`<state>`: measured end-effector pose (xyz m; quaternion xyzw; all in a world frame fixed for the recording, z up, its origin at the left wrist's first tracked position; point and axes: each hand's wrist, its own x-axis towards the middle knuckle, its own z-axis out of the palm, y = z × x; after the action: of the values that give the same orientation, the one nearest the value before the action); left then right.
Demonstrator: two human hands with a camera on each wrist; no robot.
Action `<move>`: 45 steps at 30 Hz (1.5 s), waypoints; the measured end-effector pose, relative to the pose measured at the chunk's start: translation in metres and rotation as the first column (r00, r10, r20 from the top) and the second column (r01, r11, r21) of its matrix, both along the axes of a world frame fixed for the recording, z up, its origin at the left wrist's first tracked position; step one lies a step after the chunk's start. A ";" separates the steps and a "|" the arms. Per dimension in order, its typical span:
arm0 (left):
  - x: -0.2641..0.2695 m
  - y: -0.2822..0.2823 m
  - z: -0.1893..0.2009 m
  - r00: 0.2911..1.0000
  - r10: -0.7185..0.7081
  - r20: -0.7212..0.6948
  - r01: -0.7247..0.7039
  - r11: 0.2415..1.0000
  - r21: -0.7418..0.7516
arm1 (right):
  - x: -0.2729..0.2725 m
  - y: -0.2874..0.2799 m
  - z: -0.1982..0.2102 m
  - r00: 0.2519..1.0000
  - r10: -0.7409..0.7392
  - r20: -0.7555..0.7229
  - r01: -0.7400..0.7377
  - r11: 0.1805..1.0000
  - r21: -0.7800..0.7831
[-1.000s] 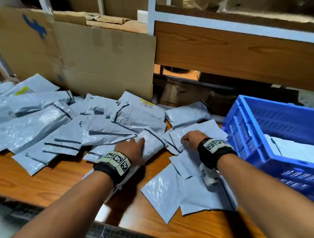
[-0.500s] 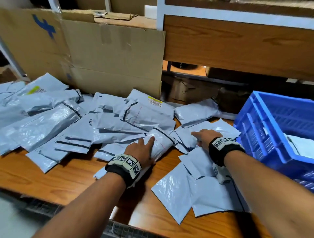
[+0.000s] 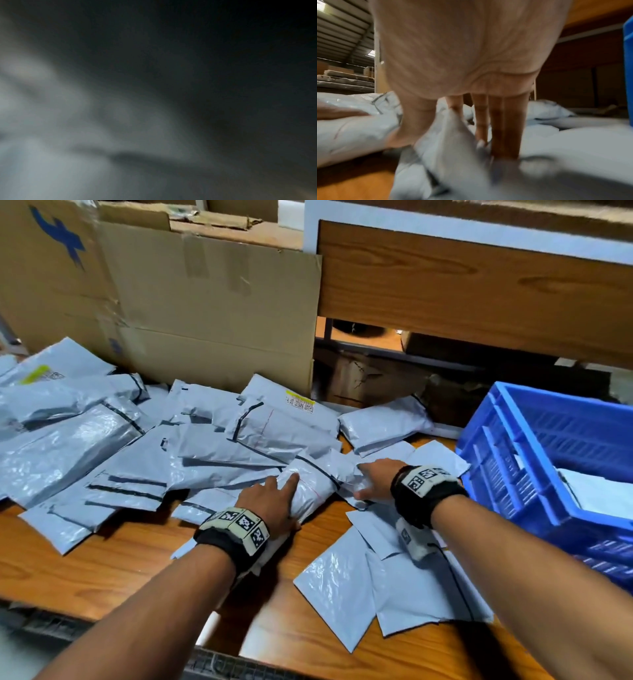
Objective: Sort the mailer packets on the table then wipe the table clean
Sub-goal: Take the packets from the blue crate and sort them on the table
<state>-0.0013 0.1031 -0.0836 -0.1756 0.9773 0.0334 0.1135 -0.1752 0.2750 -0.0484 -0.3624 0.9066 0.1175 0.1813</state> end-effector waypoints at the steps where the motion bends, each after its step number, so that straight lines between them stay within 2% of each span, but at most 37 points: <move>1: 0.000 0.000 0.000 1.000 -0.001 -0.003 0.001 1.000 -0.004 | -0.004 0.005 0.006 0.999 -0.004 0.045 0.005 1.000 -0.020; 3: 0.001 -0.001 -0.001 1.000 0.000 -0.007 0.000 1.000 -0.001 | -0.011 0.014 0.020 0.994 -0.019 0.109 0.028 0.997 -0.079; 5: 0.000 -0.001 -0.001 1.000 -0.006 -0.014 0.006 1.000 -0.007 | -0.017 0.023 0.025 0.998 0.016 0.061 -0.009 0.992 -0.124; 7: 0.001 -0.001 -0.001 1.000 -0.008 -0.012 0.008 1.000 -0.006 | -0.012 0.030 0.019 0.996 0.089 0.020 -0.088 0.995 -0.051; 10: 0.003 -0.002 0.004 1.000 -0.013 0.008 0.013 0.999 0.032 | -0.001 0.039 -0.003 0.991 0.101 0.083 -0.103 0.994 0.019; 13: 0.008 -0.006 0.018 0.997 -0.066 0.031 0.062 0.991 0.116 | 0.002 0.042 -0.008 0.992 0.119 -0.033 -0.119 0.993 -0.016; 15: 0.013 -0.005 0.023 0.996 -0.073 0.052 0.069 0.994 0.083 | 0.000 0.044 -0.006 0.991 0.122 -0.052 -0.124 0.992 -0.035; 19: 0.023 0.011 0.019 0.996 0.010 0.092 -0.010 1.000 -0.004 | 0.006 0.043 -0.009 0.990 0.138 -0.016 -0.138 0.990 -0.037; 22: 0.023 0.015 0.023 0.999 0.024 0.046 -0.024 1.000 0.014 | 0.011 0.038 -0.011 0.994 0.094 0.050 -0.091 0.994 -0.059; 25: 0.023 0.012 0.036 0.999 0.030 -0.022 -0.029 0.998 0.057 | 0.012 0.035 0.000 0.999 0.045 0.019 -0.042 0.991 -0.130; 29: 0.018 -0.001 0.071 0.984 0.105 -0.147 -0.070 0.971 0.228 | 0.004 0.038 0.035 0.999 -0.041 -0.036 0.027 0.952 -0.306; 35: -0.023 0.024 0.131 0.910 0.108 -0.400 0.063 0.917 0.393 | -0.012 0.062 0.134 0.979 -0.167 -0.119 0.095 0.885 -0.456; 40: -0.073 0.071 0.186 0.859 0.042 -0.511 0.197 0.893 0.404 | -0.020 0.125 0.219 0.942 -0.252 -0.220 0.118 0.865 -0.487; 45: -0.115 0.145 0.219 0.828 -0.069 -0.556 0.336 0.856 0.393 | -0.029 0.213 0.254 0.887 -0.378 -0.266 0.229 0.859 -0.458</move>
<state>-0.1164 0.2483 0.1358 -0.0183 0.9451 0.3056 -0.1140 -0.2045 0.4881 0.2058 -0.2161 0.9742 -0.0459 -0.0459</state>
